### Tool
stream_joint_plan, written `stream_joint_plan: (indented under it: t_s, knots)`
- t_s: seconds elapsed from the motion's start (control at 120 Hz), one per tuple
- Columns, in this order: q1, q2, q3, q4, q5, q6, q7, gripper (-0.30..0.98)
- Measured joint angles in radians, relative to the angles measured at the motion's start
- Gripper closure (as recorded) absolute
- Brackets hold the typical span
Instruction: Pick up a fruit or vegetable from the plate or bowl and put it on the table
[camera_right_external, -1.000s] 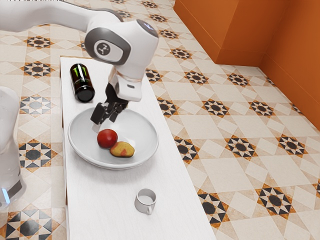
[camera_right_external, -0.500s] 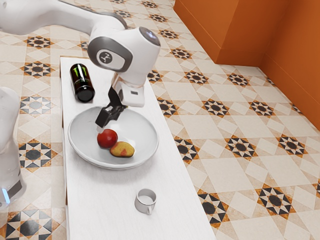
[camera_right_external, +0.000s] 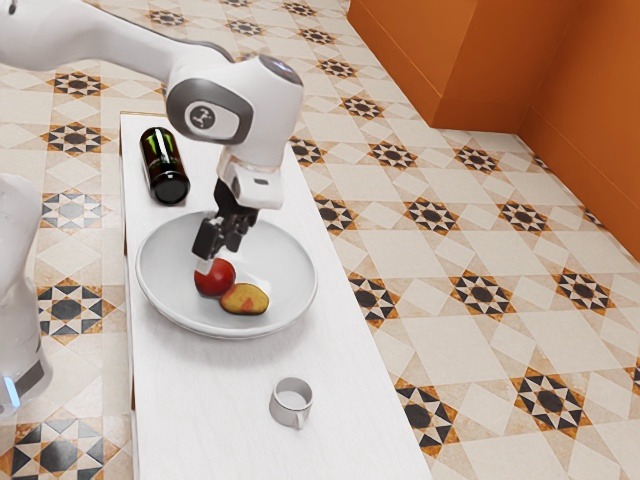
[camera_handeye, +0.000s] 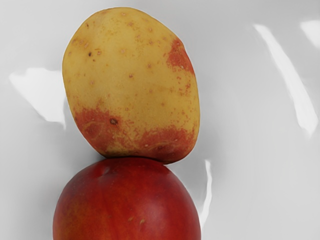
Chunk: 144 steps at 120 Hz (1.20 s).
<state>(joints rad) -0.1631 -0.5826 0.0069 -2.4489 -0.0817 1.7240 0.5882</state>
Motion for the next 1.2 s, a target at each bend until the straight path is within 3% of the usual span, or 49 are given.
stream_joint_plan:
  t_s: [0.858, 1.2]
  knots:
    - [0.002, -0.037, 0.050, -0.038, 0.025, -0.015, 0.052, 0.00]
    - [-0.012, -0.016, 0.051, -0.037, 0.025, 0.051, 0.059, 0.00]
